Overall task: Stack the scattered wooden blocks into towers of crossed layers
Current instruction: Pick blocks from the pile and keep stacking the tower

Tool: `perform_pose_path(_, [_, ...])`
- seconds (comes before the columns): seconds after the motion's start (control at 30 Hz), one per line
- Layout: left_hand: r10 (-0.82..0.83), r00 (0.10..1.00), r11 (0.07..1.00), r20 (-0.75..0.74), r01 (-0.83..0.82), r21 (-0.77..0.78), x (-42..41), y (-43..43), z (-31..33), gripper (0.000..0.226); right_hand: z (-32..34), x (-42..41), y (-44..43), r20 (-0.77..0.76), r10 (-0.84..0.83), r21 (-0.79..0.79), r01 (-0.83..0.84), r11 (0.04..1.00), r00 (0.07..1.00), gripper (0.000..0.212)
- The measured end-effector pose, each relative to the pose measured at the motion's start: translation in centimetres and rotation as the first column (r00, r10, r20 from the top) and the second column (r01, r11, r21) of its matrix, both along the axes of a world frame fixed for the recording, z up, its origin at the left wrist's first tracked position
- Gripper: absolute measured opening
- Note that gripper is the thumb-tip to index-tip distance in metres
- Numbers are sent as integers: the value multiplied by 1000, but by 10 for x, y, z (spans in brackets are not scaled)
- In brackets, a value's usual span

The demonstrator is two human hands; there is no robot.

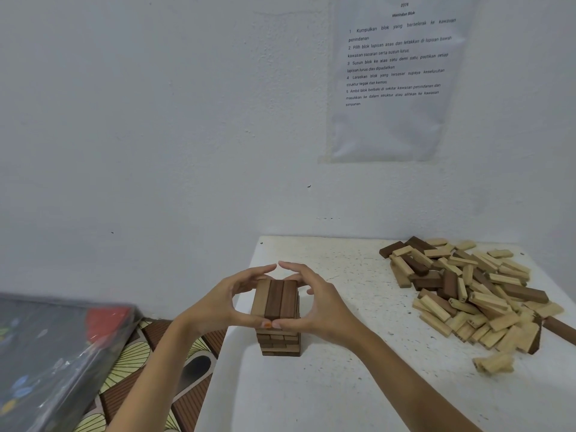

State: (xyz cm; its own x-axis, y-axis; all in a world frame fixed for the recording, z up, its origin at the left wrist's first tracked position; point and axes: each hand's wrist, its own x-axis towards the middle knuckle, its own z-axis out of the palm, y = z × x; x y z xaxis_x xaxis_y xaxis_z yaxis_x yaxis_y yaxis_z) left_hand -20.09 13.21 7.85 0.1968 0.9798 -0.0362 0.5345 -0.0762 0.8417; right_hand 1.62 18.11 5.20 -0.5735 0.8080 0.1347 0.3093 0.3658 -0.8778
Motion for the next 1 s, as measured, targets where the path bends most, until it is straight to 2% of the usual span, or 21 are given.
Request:
perform_pose_path(0.17, [-27,1000,999,5,27,-45,0,-1,2,89,1,0,-4,-12,-3,-36,2,999,1000,96])
perform_pose_path(0.3, [-96,993,986,-64,87,-141,-2,-1,1,111,2,2,-9,32,13,-43,-12,999,999,114])
perform_pose_path(0.4, [-55,998,986,-41,48,-161,-2,-13,-3,120,-1,10,-14,47,28,-69,-25,997,999,126])
perform_pose_path(0.5, [71,994,987,83,-59,-148,-1,-23,-12,100,-8,20,-20,-3,24,-184,-24,983,1000,122])
perform_pose_path(0.53, [164,977,977,136,-142,-159,2,-23,-15,90,-8,22,-24,-48,12,-257,-24,966,999,113])
perform_pose_path(0.6, [386,877,914,286,-320,-249,0,-18,-29,86,-5,21,-32,-162,-64,-412,-8,911,985,84])
perform_pose_path(0.67, [444,819,893,364,-370,-257,10,-22,-37,85,-3,16,-41,-207,-139,-496,18,868,968,59])
perform_pose_path(0.7, [437,812,898,386,-372,-233,21,-27,-37,82,-2,12,-45,-215,-160,-506,30,862,963,55])
perform_pose_path(0.8, [473,754,881,456,-418,-222,45,-39,-39,75,-1,-6,-54,-261,-211,-517,49,854,942,60])
perform_pose_path(0.93, [501,719,863,481,-457,-215,66,-38,-36,64,-19,-29,-54,-235,-200,-542,43,839,951,95])
perform_pose_path(1.0, [503,717,862,482,-455,-224,73,-39,-35,52,-29,-35,-51,-234,-206,-567,38,823,950,96])
